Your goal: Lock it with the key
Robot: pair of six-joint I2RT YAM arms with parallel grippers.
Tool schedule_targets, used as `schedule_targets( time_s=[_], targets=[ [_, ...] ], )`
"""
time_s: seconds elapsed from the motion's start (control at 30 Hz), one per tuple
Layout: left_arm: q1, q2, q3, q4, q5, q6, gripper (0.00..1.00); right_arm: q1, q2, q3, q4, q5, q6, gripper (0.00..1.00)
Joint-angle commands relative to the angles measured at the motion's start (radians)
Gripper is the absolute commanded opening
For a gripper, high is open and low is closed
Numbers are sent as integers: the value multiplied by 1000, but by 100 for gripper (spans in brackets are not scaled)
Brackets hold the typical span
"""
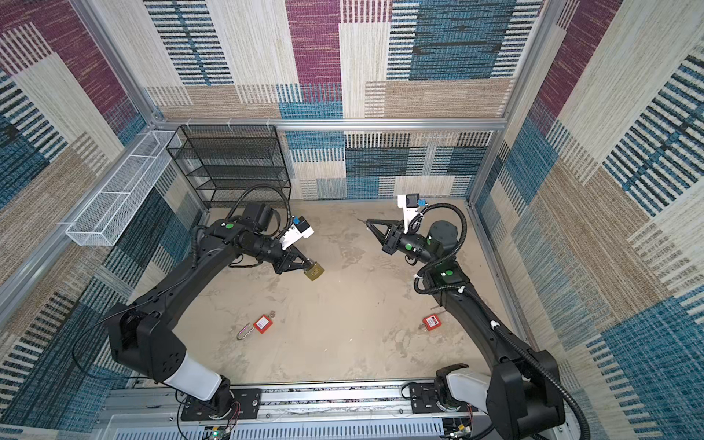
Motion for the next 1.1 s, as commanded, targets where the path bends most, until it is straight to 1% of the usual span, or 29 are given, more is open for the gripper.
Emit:
schedule_targets(
  time_s=[0.0,0.1,0.2,0.23,0.3,0.37,0.47,0.5,0.53,0.7,0.73,0.87,1.07],
  targets=[
    [-16,50,45,-138,-47,102,0,0,-30,-24,-57,80,-30,0],
    [-31,82,50,-161,-88,155,0,0,-60,-49,-87,107,-50,0],
    [-40,102,56,-161,-93,207,0,0,-85,-68,-103,118,-65,0],
    [-43,105,55,-161,-135,222,0,0,-90,-71,-110,125,-70,0],
    [-51,113,59,-162,-146,263,0,-1,-106,-76,-136,164,-82,0],
    [-56,121,60,-162,-129,317,0,-1,-125,-92,-146,208,-91,0],
    [-63,134,57,-162,-111,399,0,-2,-137,-105,-145,226,-98,0],
    [-67,139,58,-163,-73,425,0,-2,-137,-109,-145,227,-99,0],
    [-71,151,60,-163,-68,444,0,-1,-135,-110,-147,227,-99,0],
    [-97,220,96,-185,-94,475,0,-1,-135,-124,-150,230,-104,0],
    [-103,239,107,-200,-131,484,0,-2,-135,-126,-153,232,-105,0],
    [-120,295,133,-229,-199,497,0,-1,-133,-126,-159,231,-112,0],
    [-121,353,154,-230,-291,521,0,-1,-101,-126,-141,228,-109,0]
  ],
)
